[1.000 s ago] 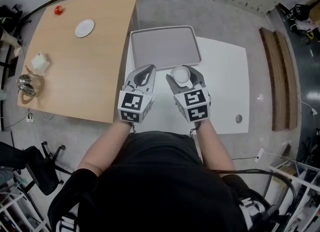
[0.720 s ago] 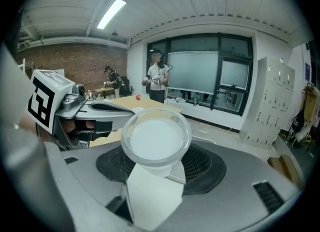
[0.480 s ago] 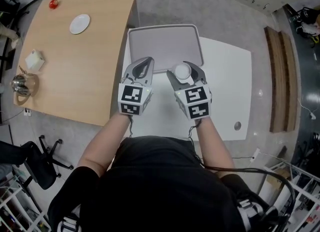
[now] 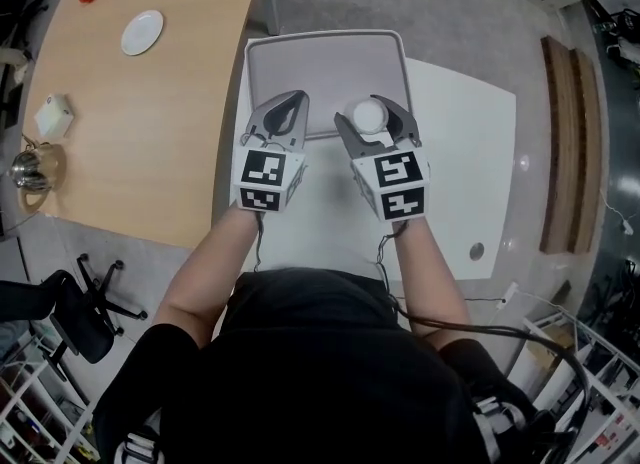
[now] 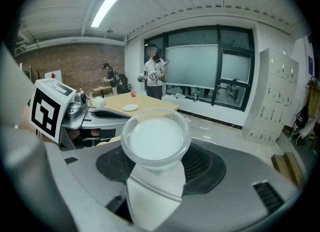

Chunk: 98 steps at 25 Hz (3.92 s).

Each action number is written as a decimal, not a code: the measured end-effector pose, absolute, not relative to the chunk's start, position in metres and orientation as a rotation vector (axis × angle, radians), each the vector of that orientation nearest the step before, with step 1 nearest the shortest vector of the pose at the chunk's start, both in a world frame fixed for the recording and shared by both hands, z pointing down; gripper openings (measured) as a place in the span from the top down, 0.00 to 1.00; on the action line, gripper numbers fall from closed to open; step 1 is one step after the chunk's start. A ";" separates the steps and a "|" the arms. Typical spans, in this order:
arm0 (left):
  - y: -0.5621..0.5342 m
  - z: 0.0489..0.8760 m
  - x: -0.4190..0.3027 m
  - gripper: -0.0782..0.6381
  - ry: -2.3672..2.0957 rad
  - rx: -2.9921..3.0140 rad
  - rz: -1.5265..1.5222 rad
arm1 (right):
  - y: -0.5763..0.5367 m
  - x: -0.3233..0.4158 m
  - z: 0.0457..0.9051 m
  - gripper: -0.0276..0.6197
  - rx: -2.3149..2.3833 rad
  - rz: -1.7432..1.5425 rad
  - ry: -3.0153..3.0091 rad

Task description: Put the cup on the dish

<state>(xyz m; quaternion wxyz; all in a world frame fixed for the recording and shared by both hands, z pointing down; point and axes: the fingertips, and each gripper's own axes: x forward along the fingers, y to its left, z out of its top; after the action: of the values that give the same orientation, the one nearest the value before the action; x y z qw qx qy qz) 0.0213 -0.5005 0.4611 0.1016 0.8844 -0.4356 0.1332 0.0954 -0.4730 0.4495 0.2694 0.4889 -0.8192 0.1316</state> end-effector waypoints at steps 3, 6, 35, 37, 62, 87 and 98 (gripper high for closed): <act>-0.514 0.473 0.028 0.88 -1.283 2.592 0.397 | -0.486 0.102 0.460 0.58 1.316 0.370 -2.202; -0.530 0.486 0.032 0.88 -1.284 2.586 0.407 | -0.502 0.107 0.471 0.58 1.316 0.382 -2.196; -0.607 0.590 0.038 0.88 -1.332 2.446 0.472 | -0.598 0.098 0.590 0.58 1.241 0.444 -2.146; -0.608 0.593 0.040 0.88 -1.328 2.447 0.474 | -0.600 0.097 0.597 0.58 1.238 0.450 -2.142; -0.613 0.610 0.044 0.88 -1.302 2.430 0.471 | -0.611 0.092 0.635 0.58 1.265 0.508 -2.141; -0.589 0.544 0.036 0.88 -1.352 2.486 0.408 | -0.601 0.089 0.544 0.58 1.403 0.354 -2.275; -0.520 0.443 0.033 0.88 -1.366 2.588 0.295 | -0.515 0.079 0.426 0.58 1.531 0.178 -2.431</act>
<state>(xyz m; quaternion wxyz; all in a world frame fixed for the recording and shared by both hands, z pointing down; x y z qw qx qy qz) 0.0326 -0.5197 0.4428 0.1000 0.8754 -0.4622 0.0998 0.0786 -0.5146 0.4257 0.1313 0.5272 -0.8373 0.0613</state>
